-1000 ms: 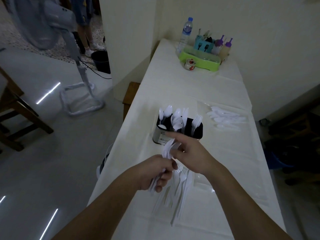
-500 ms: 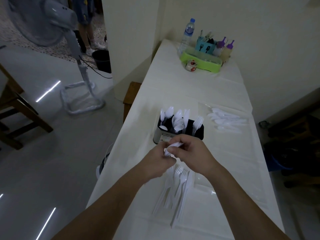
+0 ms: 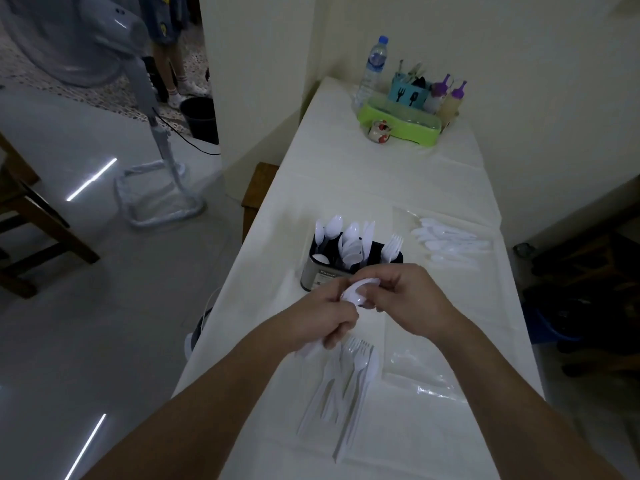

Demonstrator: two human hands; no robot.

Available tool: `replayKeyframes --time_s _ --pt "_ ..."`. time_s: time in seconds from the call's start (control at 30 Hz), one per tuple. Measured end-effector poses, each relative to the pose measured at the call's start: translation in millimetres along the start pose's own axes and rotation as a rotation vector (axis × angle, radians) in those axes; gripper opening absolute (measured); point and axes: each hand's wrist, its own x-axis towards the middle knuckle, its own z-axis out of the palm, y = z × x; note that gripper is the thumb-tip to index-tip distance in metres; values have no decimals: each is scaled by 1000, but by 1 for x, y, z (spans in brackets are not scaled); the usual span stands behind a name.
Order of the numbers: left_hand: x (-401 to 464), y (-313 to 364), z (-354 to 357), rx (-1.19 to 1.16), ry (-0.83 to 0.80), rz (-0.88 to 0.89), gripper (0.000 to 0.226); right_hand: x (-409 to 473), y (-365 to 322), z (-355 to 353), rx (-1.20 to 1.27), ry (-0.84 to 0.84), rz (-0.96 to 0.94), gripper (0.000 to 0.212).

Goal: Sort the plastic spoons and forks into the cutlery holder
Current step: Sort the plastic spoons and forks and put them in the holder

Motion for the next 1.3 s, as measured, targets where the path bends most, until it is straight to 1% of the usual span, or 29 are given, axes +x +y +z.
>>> replayKeyframes --time_s 0.03,0.1,0.17,0.23,0.3,0.37,0.43,0.6,0.73,0.87,1.03,1.3 --pt "2 0 -2 94 41 39 39 2 1 -6 -9 38 -1 27" --pt "7 -2 -10 247 116 92 36 6 4 -25 -39 145 -9 34" --pt "10 -9 -19 302 198 120 37 12 8 -46 -93 292 -11 40" --pt "13 -17 -24 280 306 132 41 18 11 -63 -156 427 -7 32" --pt "17 -23 -25 341 401 151 45 24 11 -70 -217 491 -8 21" --pt "21 -27 -23 456 427 174 50 30 8 -70 -297 501 -28 19" --pt "23 -28 -20 566 415 195 52 35 6 -65 -384 496 -71 20" --pt "27 -29 -15 666 395 234 57 47 8 -52 -610 453 -176 20" --pt "28 -28 -15 663 363 213 61 53 8 -46 -680 425 -223 20" --pt "31 -22 -14 657 340 180 62 59 7 -44 -732 399 -187 22" --pt "44 -19 -12 672 310 113 64 60 7 -46 -713 397 -149 23" --pt "51 -19 -11 519 349 113 58 57 11 -50 -666 451 -182 22"
